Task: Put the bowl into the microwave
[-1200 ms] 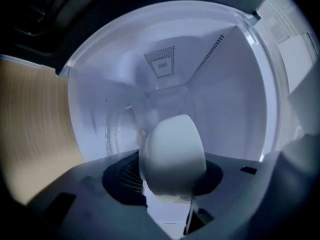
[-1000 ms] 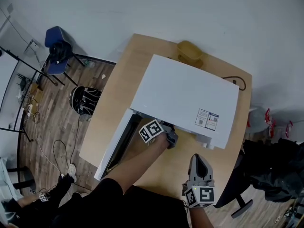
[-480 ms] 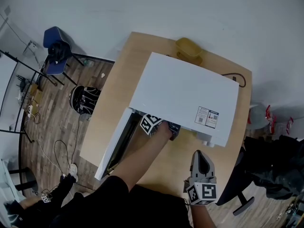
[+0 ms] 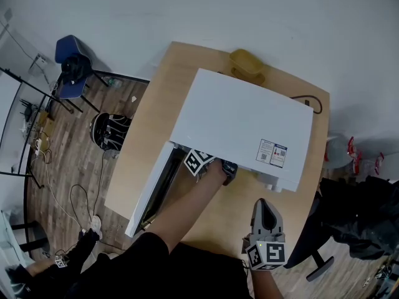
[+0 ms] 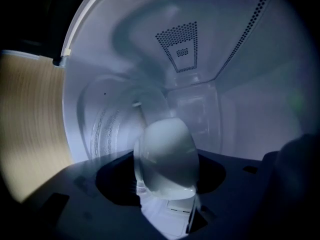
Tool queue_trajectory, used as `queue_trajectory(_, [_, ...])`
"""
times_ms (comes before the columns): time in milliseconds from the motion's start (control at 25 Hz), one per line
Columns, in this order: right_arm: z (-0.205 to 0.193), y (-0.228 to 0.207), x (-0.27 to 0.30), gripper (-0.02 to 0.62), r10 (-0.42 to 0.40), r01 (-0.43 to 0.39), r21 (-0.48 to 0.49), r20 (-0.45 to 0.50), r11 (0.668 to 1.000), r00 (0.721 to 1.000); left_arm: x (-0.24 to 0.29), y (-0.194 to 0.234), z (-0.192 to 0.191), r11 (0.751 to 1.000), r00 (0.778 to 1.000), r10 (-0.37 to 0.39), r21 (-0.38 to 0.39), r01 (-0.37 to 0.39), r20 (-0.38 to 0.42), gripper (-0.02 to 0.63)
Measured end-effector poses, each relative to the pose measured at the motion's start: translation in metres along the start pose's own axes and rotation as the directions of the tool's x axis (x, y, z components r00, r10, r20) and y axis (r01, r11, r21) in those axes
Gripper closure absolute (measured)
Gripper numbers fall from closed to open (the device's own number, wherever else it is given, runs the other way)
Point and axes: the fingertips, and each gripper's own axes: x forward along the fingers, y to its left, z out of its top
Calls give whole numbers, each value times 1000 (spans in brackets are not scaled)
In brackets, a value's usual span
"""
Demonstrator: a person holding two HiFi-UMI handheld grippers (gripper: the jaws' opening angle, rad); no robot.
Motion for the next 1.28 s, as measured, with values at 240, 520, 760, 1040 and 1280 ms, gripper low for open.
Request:
queue_trajectory(240, [-5,-6,-7,537,-15,15,6,-12,1000,1000,-8,2,2,999,999,24,32,-23,-21,364])
queue_trajectory(520, [-10,-6,-11,537,-19,19,7,-18,1000,1000,-14,2,-2,995,992,-94,-24,92,-87,357])
queue_trajectory(760, [-3,0,-14,536,-2,2,-19,26,1000,1000,-25,2,-4,995,989,-92,-42,88,-113,356])
queue_trajectory(1040, [-4,3,-19,537,8,-8,-13,33,1000,999,-26,5,-11,994,984,-89,-80,77,-155,357])
queue_trajectory(1280, [-7,-4,-25,537,-4,4,-4,32,1000,999,-8,0,-12,989,977,-135,-74,125,-162,357])
